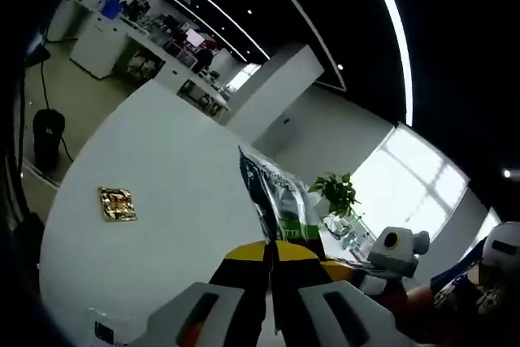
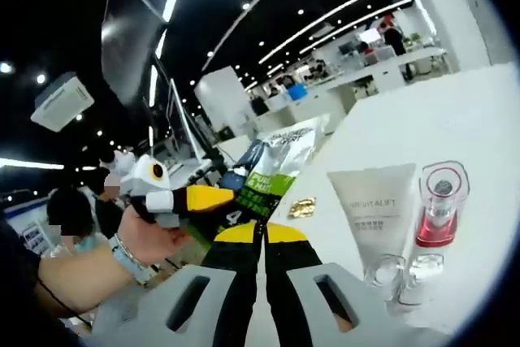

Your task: Arrange the skincare products in the storage area until every visible bottle or jar stands upright without overlapping.

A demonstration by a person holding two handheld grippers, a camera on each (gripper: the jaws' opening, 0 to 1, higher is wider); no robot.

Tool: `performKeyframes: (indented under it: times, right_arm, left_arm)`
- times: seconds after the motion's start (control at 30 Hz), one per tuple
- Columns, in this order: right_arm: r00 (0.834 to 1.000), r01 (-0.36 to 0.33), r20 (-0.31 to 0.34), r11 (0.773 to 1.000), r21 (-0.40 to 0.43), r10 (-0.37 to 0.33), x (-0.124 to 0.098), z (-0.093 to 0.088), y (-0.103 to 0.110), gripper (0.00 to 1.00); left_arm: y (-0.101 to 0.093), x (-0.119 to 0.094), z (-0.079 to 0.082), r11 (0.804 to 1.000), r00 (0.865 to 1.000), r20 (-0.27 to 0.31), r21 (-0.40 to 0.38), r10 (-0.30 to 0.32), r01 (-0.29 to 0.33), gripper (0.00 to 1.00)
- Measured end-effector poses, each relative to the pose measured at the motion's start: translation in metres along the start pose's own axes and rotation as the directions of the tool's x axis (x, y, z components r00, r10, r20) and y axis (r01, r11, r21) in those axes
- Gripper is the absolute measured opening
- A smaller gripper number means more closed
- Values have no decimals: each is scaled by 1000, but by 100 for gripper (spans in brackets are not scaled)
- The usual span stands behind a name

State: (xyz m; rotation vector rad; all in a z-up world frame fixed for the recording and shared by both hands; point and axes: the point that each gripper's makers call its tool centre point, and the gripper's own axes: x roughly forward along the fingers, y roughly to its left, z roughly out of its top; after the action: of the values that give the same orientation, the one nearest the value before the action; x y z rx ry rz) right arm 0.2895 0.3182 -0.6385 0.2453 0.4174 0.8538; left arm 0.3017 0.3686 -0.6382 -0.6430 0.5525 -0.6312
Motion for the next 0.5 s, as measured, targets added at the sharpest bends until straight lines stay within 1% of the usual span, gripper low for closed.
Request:
performKeyframes:
  times: [0.03,0.07,0.1,0.13,0.17,0.2,0.3,0.33,0.37,0.4,0.43,0.47,0.5]
  right_arm:
    - [1000,2,-11,1000,-25,-2,1,-4,0,1]
    - [999,17,-32,998,-63,-19,2,-10,-3,1]
    - [999,27,-44,996,-85,-30,2,-14,-5,1]
    - [997,37,-61,994,-103,-43,2,-21,-7,1]
    - [997,40,-67,993,-107,-47,2,-22,-8,1]
    - [995,47,-77,990,-135,-58,2,-27,-9,1]
    - [992,54,-102,979,-198,-76,3,-35,-12,1]
    - [991,57,-109,972,-228,-83,3,-38,-14,1]
    - [988,63,-119,966,-252,-95,2,-40,-16,1]
    - [986,69,-126,962,-265,-105,2,-43,-18,1]
    - [984,72,-134,954,-292,-116,2,-46,-19,1]
    - [981,74,-145,944,-321,-127,1,-49,-21,1]
    - [977,80,-155,930,-358,-144,1,-52,-22,1]
  left_arm:
    - [3,0,-3,1000,1000,-16,20,23,-22,1]
    - [4,1,-6,999,999,-32,35,40,-38,1]
    - [6,2,-9,998,997,-52,45,53,-51,1]
    - [8,4,-15,995,993,-81,67,80,-75,1]
    - [9,5,-18,993,991,-96,86,93,-85,1]
    - [11,7,-22,989,987,-116,111,113,-100,1]
    - [17,8,-30,980,973,-163,146,162,-138,2]
    - [21,8,-35,973,964,-191,169,188,-156,2]
    - [21,9,-39,970,958,-208,182,196,-159,2]
    - [21,11,-41,968,956,-216,191,201,-160,2]
    - [25,12,-46,960,944,-238,216,228,-178,2]
    - [27,12,-50,954,934,-260,237,244,-183,2]
    - [29,14,-55,945,922,-281,265,265,-191,2]
